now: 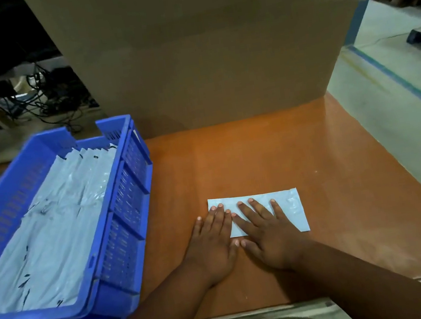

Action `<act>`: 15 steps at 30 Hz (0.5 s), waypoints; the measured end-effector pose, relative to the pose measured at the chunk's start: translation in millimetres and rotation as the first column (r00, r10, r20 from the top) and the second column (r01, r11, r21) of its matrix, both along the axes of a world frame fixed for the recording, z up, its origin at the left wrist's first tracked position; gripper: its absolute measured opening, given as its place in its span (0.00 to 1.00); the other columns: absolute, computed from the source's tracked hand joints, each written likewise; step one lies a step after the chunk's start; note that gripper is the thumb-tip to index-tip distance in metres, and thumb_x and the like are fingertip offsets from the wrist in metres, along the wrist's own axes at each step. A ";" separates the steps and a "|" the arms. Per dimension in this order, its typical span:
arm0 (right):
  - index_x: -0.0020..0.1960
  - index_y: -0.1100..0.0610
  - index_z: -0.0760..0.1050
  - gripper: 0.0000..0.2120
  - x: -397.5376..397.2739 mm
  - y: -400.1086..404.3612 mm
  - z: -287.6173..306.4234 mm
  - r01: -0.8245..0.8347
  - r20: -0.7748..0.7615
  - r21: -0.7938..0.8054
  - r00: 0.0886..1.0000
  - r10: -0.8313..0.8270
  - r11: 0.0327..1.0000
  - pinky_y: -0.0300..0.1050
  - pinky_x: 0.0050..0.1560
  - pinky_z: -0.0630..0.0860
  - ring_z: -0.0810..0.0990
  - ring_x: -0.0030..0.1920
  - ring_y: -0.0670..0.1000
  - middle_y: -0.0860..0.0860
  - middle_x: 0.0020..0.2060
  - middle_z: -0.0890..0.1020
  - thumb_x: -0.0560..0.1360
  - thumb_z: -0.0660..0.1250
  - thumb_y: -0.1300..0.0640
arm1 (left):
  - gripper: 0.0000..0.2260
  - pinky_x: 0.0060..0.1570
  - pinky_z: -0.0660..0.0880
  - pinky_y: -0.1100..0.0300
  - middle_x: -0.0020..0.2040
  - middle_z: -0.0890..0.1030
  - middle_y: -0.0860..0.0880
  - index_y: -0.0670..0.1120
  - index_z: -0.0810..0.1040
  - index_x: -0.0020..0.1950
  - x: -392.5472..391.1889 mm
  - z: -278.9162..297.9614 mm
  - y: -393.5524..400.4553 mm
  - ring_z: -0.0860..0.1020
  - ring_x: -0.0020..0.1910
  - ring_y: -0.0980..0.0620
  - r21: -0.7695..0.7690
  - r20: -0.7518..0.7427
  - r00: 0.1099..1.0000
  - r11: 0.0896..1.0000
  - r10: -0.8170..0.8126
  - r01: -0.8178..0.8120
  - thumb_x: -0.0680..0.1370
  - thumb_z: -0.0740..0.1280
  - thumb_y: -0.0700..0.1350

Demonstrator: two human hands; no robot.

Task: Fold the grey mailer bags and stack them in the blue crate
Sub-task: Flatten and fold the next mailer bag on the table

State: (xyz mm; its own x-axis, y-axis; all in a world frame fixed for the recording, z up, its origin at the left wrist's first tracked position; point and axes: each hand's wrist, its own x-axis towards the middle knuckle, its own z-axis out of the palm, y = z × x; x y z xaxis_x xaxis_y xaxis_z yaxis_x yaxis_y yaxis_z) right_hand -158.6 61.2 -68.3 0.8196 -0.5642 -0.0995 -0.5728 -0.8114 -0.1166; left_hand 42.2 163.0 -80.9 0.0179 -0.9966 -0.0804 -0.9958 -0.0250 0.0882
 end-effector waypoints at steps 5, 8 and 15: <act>0.86 0.41 0.44 0.35 1.2 -2.3 -2.9 0.000 -0.026 0.002 1.000 0.000 1.000 0.70 0.81 0.41 0.41 0.85 0.54 0.46 0.86 0.44 0.82 0.35 0.29 | 0.33 0.83 0.48 0.39 0.88 0.47 0.49 0.49 0.50 0.87 3.4 -2.7 -0.5 0.45 0.86 0.48 -0.013 0.008 1.000 1.000 -0.003 0.003 0.85 0.49 0.62; 0.86 0.38 0.42 0.34 0.2 -2.1 -1.8 0.012 -0.009 -0.008 1.000 -0.012 1.000 0.70 0.81 0.39 0.39 0.85 0.53 0.45 0.86 0.42 0.83 0.39 0.28 | 0.33 0.82 0.46 0.38 0.87 0.43 0.50 0.52 0.46 0.88 4.4 0.3 1.3 0.41 0.86 0.49 0.020 0.014 1.000 1.000 -0.001 0.001 0.85 0.47 0.63; 0.85 0.39 0.38 0.35 -55.7 -10.0 1.1 0.243 -0.037 -0.024 0.969 -0.244 0.970 0.67 0.81 0.36 0.34 0.84 0.56 0.51 0.84 0.35 0.82 0.38 0.28 | 0.32 0.82 0.40 0.37 0.85 0.33 0.53 0.58 0.35 0.85 -1.8 19.3 0.6 0.34 0.84 0.51 0.035 0.003 0.999 0.998 0.050 -0.050 0.84 0.43 0.64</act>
State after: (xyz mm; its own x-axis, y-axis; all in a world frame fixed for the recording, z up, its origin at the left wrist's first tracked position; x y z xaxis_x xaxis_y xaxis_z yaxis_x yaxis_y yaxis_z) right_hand -214.3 51.1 -67.1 0.6526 -0.7486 -0.1166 -0.7574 -0.6485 -0.0756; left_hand 40.5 163.7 -61.6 0.0675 -0.9910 -0.1152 -0.9934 -0.0774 0.0841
